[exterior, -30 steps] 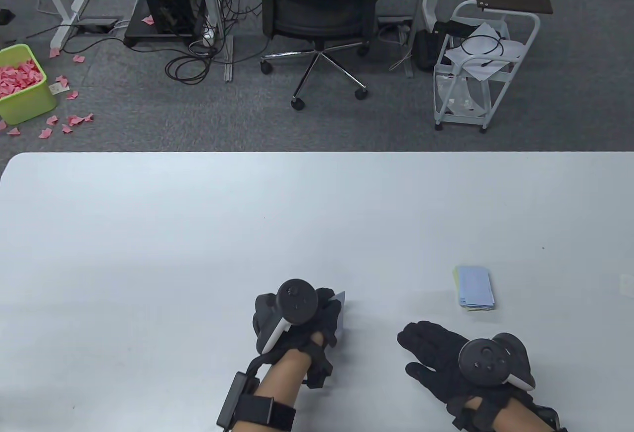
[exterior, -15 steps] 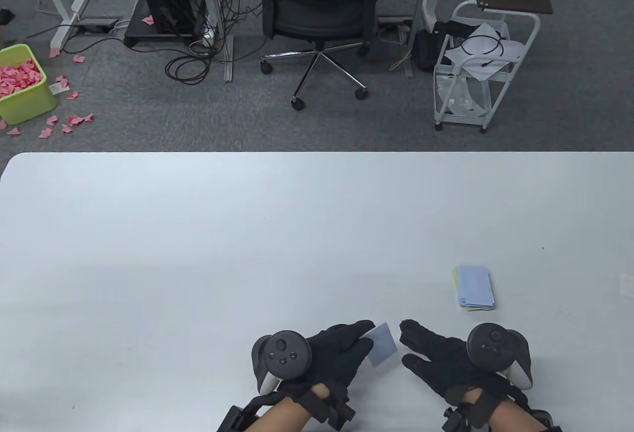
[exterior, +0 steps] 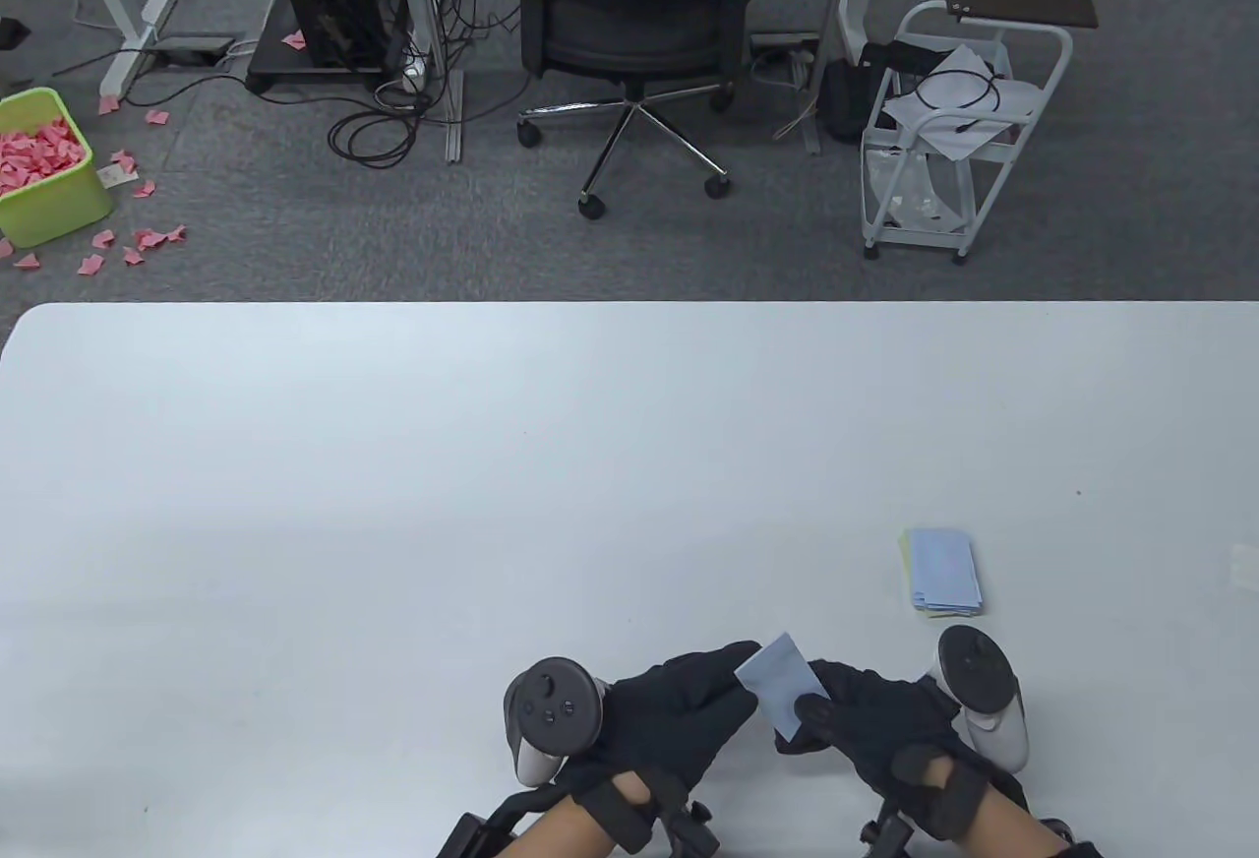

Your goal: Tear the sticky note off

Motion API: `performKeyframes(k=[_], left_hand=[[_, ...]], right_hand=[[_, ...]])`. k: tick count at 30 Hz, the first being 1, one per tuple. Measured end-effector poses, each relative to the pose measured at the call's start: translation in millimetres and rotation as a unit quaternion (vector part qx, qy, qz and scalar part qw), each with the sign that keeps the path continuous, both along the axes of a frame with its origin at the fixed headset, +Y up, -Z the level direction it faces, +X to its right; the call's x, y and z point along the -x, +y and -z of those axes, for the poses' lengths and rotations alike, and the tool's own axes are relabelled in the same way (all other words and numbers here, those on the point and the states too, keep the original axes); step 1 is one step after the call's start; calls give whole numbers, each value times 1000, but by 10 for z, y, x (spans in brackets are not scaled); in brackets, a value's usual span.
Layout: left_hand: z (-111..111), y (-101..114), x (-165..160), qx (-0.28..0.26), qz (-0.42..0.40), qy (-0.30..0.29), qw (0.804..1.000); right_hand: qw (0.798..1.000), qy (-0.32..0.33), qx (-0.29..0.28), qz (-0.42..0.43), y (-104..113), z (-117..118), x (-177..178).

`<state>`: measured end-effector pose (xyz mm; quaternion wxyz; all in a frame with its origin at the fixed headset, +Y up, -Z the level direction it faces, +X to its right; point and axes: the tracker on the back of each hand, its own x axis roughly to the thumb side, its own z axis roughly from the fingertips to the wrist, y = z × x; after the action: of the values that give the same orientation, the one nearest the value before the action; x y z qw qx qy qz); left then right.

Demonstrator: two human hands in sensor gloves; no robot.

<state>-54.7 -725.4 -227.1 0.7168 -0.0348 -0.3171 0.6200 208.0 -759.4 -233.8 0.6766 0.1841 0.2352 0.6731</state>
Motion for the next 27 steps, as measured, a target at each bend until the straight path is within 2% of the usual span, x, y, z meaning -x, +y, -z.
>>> performKeyframes(k=[6, 11, 15, 23, 27], left_hand=[[67, 130, -50, -56, 55, -31, 996], [125, 58, -181, 18, -1, -122, 992], [154, 51, -228, 34, -21, -163, 986], [146, -19, -233, 79, -99, -174, 977], [127, -97, -221, 95, -119, -137, 979]], right_hand=[[995, 69, 39, 62, 5, 3, 61], [990, 111, 52, 73, 23, -30, 123], [986, 133, 65, 76, 14, -50, 157], [979, 161, 91, 88, -32, -68, 225], [979, 162, 95, 76, -49, -73, 231]])
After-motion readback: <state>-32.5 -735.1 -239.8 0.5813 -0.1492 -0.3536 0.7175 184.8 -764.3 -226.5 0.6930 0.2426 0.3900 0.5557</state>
